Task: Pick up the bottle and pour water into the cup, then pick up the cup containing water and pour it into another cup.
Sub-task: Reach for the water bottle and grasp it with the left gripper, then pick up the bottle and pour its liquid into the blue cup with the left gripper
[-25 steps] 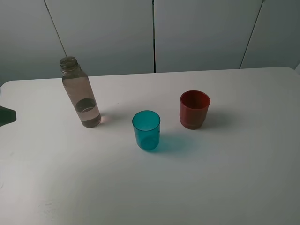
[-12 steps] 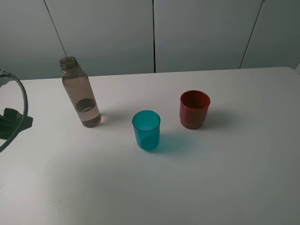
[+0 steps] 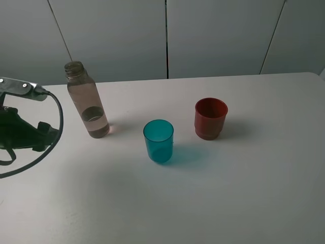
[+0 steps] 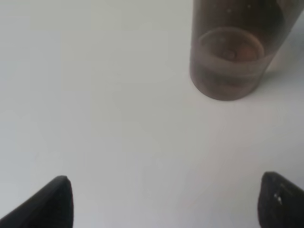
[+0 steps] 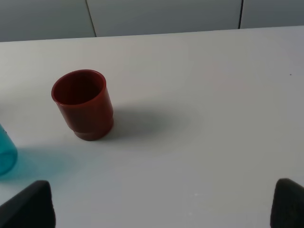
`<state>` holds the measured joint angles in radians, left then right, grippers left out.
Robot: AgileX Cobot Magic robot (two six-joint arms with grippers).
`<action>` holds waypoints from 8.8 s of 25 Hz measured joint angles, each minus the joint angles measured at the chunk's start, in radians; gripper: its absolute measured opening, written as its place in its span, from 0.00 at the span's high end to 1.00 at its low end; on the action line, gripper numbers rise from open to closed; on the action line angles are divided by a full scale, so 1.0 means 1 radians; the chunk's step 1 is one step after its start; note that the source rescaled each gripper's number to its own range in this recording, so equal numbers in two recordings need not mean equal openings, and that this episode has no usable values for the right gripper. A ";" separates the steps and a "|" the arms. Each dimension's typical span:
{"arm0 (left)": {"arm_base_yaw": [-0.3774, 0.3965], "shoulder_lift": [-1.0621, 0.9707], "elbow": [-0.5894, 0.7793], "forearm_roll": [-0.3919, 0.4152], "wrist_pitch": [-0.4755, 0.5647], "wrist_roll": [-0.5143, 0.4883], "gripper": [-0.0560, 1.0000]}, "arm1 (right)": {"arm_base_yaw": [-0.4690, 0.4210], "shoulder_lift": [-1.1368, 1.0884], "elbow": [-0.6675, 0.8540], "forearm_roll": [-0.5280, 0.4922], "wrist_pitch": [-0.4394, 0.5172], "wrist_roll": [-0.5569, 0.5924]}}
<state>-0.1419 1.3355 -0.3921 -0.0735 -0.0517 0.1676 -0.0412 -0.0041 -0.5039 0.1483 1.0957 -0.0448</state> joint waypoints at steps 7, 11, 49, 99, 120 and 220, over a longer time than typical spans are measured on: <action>-0.005 0.132 0.000 0.096 -0.158 -0.081 0.03 | 0.000 0.000 0.000 0.000 0.000 0.000; -0.005 0.184 0.000 0.167 -0.225 -0.121 0.03 | 0.000 0.000 0.000 0.000 0.000 0.000; -0.007 0.361 0.000 0.309 -0.698 -0.107 0.03 | 0.000 0.000 0.000 0.000 0.000 0.000; -0.007 0.491 -0.172 0.391 -0.723 -0.162 0.03 | 0.000 0.000 0.000 0.000 0.000 0.000; -0.010 0.562 -0.221 0.430 -0.738 -0.187 0.03 | 0.000 0.000 0.000 0.000 0.000 0.000; -0.099 0.518 -0.621 1.160 -0.498 -0.373 0.95 | 0.000 0.000 0.000 0.000 0.000 0.000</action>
<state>-0.2410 1.8534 -1.0133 1.0865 -0.5496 -0.2057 -0.0412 -0.0041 -0.5039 0.1483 1.0957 -0.0448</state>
